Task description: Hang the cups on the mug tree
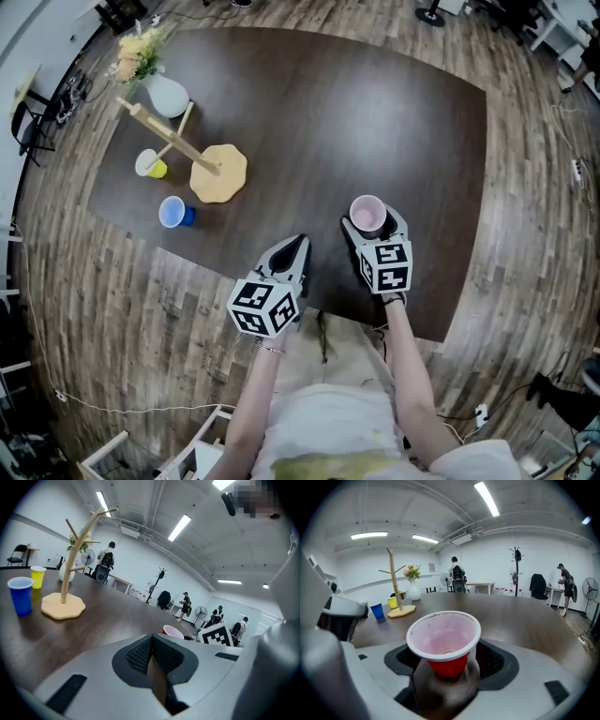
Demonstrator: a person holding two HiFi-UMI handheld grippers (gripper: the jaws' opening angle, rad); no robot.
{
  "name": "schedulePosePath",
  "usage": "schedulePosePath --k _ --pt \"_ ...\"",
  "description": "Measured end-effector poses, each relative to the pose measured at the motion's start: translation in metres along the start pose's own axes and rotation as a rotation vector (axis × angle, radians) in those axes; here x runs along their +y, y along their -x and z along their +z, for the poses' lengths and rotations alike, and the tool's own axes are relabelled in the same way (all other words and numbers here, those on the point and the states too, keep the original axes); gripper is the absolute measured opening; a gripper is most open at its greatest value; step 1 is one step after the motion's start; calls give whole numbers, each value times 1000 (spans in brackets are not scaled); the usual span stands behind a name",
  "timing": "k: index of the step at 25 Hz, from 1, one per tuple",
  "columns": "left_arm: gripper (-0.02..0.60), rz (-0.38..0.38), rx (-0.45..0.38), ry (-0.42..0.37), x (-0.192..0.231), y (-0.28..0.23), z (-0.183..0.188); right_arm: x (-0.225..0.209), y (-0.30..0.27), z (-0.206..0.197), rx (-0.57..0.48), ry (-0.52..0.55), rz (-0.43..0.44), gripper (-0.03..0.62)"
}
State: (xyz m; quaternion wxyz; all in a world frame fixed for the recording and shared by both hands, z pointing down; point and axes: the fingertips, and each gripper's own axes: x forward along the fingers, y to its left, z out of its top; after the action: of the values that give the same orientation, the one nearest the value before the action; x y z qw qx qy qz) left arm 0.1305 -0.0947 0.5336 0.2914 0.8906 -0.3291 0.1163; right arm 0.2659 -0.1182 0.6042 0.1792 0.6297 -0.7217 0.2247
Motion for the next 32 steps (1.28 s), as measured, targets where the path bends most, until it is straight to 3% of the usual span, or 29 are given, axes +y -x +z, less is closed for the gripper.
schedulePosePath --k 8,18,32 --pt "23 13 -25 15 2 2 5 -2 2 3 0 0 25 310" --pt "23 73 -100 7 -5 16 18 -2 12 46 -107 77 32 305" --pt "23 200 -241 -6 19 70 57 59 0 126 -240 253 152 301"
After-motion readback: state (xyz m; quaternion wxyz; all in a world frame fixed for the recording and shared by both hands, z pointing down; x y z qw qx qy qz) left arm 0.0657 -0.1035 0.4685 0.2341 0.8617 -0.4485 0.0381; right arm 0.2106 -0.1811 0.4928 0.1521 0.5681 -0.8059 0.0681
